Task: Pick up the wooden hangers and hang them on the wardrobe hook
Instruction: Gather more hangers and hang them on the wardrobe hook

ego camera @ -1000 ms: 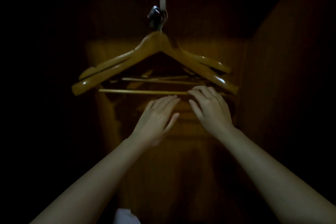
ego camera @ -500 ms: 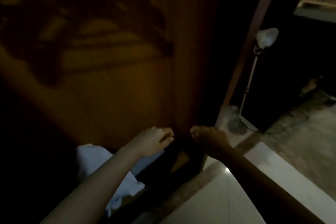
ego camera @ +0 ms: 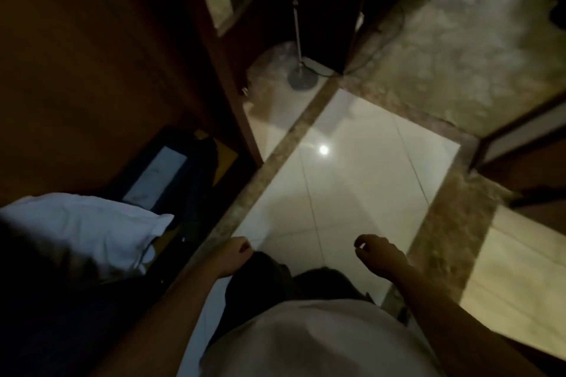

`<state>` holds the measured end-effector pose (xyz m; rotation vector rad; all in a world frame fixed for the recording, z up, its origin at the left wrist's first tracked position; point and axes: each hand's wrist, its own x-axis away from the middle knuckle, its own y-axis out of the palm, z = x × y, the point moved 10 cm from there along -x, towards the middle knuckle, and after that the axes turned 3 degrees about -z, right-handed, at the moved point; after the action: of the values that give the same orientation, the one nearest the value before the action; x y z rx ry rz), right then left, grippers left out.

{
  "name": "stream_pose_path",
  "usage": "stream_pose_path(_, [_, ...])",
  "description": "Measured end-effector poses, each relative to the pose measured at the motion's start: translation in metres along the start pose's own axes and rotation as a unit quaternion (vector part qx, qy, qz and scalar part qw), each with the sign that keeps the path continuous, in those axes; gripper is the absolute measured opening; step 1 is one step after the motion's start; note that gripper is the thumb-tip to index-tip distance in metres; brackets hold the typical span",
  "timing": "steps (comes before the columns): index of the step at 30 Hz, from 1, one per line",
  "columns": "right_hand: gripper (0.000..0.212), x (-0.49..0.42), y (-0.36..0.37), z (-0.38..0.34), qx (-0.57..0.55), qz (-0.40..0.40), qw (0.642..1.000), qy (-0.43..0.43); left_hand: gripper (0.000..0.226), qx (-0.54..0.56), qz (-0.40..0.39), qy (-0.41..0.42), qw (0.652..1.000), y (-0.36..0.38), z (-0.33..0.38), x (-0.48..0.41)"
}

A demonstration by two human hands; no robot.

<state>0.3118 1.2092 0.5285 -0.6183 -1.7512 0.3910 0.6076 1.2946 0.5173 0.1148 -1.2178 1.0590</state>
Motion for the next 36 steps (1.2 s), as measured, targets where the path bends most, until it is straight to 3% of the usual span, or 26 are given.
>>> stream_pose_path(6, [0.028, 0.032, 0.066, 0.141, -0.138, -0.054, 0.982, 0.113, 0.017, 0.006, -0.049, -0.044, 0.998, 0.084, 0.003, -0.018])
stream_pose_path(9, [0.025, 0.046, 0.083, 0.182, -0.203, -0.056, 0.967, 0.143, 0.027, -0.017, -0.066, -0.034, 0.997, 0.097, 0.032, -0.033])
stream_pose_path(16, [0.022, 0.051, 0.089, 0.246, -0.277, -0.063, 0.932, 0.225, 0.026, -0.116, -0.124, -0.006, 0.985, 0.099, 0.111, -0.083])
stream_pose_path(22, [0.027, 0.002, 0.014, 0.263, -0.295, -0.054, 0.926, 0.231, 0.022, -0.147, -0.147, -0.001, 0.978, 0.08, 0.185, -0.142])
stream_pose_path(25, [0.021, -0.038, -0.054, 0.253, -0.261, -0.062, 0.944, 0.19, 0.021, -0.111, -0.139, 0.0, 0.984, 0.06, 0.227, -0.171])
stream_pose_path(27, [0.029, -0.064, -0.113, 0.242, -0.247, -0.036, 0.954, 0.165, 0.023, -0.081, -0.132, 0.0, 0.988, 0.044, 0.255, -0.188])
stream_pose_path(33, [0.027, -0.141, -0.271, 0.22, -0.292, 0.051, 0.952, 0.071, 0.013, -0.028, -0.099, -0.007, 0.995, -0.004, 0.329, -0.236])
stream_pose_path(36, [0.029, -0.166, -0.339, 0.224, -0.297, 0.081, 0.95, 0.041, 0.019, -0.013, -0.093, -0.023, 0.995, -0.021, 0.36, -0.258])
